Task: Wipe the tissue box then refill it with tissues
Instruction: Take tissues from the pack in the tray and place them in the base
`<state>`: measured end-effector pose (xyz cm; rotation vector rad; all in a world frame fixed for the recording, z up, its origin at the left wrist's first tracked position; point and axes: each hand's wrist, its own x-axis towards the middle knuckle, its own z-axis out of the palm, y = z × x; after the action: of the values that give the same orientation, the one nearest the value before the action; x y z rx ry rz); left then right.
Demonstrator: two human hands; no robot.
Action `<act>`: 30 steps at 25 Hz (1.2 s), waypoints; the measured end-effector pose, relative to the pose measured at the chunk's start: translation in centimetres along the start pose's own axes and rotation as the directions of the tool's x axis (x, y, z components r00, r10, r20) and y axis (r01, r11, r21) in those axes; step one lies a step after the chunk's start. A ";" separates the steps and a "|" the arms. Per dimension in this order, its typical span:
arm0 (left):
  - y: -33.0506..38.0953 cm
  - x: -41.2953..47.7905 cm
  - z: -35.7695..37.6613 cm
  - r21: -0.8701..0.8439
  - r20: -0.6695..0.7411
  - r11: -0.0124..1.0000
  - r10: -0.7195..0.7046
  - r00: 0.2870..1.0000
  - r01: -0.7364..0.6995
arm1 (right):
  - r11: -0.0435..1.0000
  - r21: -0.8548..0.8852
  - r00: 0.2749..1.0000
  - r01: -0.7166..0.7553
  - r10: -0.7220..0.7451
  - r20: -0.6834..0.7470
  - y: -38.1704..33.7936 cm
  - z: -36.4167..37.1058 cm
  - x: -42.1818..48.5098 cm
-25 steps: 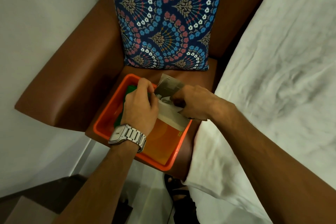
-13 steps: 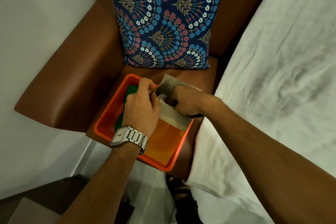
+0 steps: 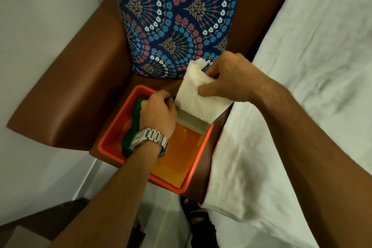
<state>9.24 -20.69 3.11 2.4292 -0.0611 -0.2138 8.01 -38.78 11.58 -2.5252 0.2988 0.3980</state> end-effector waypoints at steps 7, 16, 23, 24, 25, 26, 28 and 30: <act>0.6 2.3 2.8 0.081 0.077 0.992 -0.102 0.992 0.096 | 0.998 0.068 0.971 -0.017 0.032 -0.235 0.0 -4.7 -2.0; 0.6 0.9 -0.9 -0.760 0.242 0.552 -0.249 0.938 0.343 | 0.968 0.214 0.954 0.131 -0.064 -0.293 -2.1 -4.4 -4.3; -4.5 -4.1 -6.7 -0.830 0.538 -0.110 0.102 0.837 0.547 | 0.709 0.679 0.981 0.193 -0.114 -0.160 -4.5 -0.8 -5.4; -5.9 -5.2 -7.8 -0.829 0.529 -0.148 0.103 0.842 0.539 | 0.681 0.714 0.987 0.163 -0.109 -0.121 -4.9 0.7 -5.5; -7.3 -6.5 -8.8 -0.830 0.523 -0.169 0.094 0.847 0.531 | 0.661 0.740 0.992 0.124 -0.094 -0.082 -5.2 2.3 -5.5; -8.9 -7.9 -9.7 -0.837 0.519 -0.168 0.060 0.853 0.521 | 0.651 0.755 0.996 0.083 -0.076 -0.044 -5.5 3.9 -5.6; -12.9 -11.5 -12.2 -0.873 0.476 -0.134 -0.022 0.879 0.469 | 0.654 0.757 0.996 -0.004 -0.062 0.058 -6.8 8.2 -6.0; -17.4 -15.6 -14.6 -0.912 0.411 -0.075 -0.125 0.903 0.404 | 0.651 0.755 0.980 -0.073 -0.094 0.176 -8.9 12.9 -6.8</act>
<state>-3.84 3.50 4.92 0.7996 0.4016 -0.4846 1.46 -23.37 7.99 -1.6287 0.2929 0.4079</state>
